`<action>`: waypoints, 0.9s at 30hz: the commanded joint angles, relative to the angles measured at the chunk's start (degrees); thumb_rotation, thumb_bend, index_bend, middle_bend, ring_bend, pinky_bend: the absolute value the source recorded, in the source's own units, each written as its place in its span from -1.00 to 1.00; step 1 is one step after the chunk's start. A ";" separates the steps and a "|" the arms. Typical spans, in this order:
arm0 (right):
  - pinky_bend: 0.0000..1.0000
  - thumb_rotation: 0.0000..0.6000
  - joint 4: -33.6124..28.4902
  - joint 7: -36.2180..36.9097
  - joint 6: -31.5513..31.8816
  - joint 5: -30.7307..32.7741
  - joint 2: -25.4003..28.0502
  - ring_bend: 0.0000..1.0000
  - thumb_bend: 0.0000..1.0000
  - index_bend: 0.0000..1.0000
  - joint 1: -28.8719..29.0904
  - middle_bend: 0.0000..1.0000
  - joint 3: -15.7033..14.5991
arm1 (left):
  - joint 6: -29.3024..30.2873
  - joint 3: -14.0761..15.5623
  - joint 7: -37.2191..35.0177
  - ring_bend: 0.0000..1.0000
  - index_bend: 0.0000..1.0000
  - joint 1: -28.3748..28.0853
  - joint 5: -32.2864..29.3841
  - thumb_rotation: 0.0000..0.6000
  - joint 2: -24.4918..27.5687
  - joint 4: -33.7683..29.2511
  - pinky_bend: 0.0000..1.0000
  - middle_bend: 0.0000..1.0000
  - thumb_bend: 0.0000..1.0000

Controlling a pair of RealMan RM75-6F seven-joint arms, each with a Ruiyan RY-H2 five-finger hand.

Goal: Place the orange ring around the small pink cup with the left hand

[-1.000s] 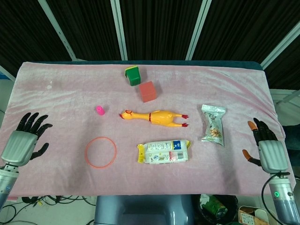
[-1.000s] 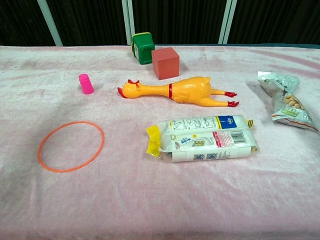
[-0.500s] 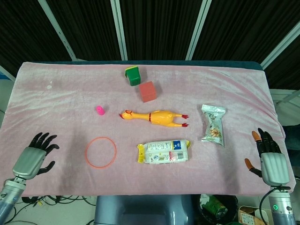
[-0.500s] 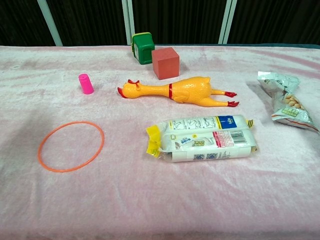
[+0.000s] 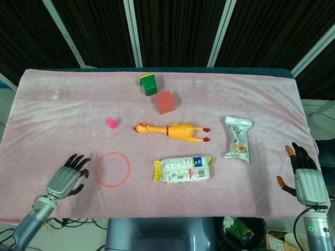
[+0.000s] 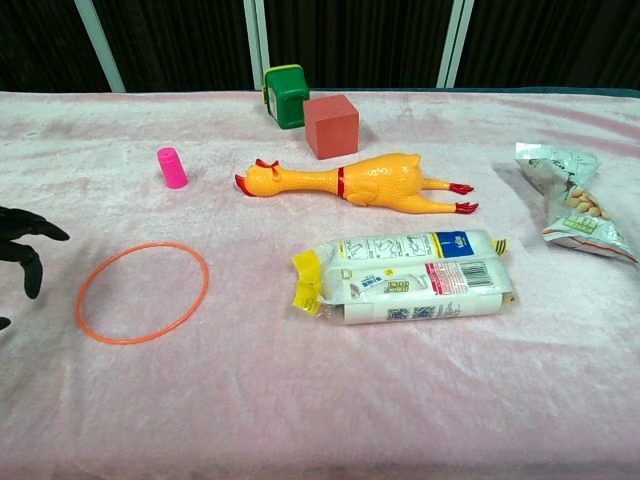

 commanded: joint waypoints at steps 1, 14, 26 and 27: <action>-0.63 1.00 0.01 0.09 -0.17 0.01 -0.01 -1.00 -0.60 -1.00 -0.03 -1.00 0.05 | -0.14 -0.27 0.89 -1.00 -0.07 -0.39 0.07 1.00 -0.64 0.15 -1.00 -0.78 -0.33; -0.63 1.00 0.53 1.29 -1.30 0.43 -0.05 -1.00 -0.60 -1.00 -0.14 -1.00 0.74 | -2.92 -0.60 6.88 -1.00 -0.02 -2.33 -0.54 1.00 -3.20 0.20 -1.00 -0.78 -0.26; -0.63 1.00 1.21 2.19 -2.02 0.37 -0.24 -1.00 -0.60 -1.00 -0.06 -1.00 1.07 | -3.62 -0.63 8.70 -1.00 0.02 -2.82 -1.04 1.00 -6.14 2.79 -1.00 -0.77 -0.26; -0.63 1.00 1.26 2.29 -1.99 0.37 -0.25 -1.00 -0.60 -1.00 -0.08 -1.00 1.14 | -3.67 -0.67 8.84 -1.00 0.02 -2.85 -1.18 1.00 -6.41 3.09 -1.00 -0.77 -0.26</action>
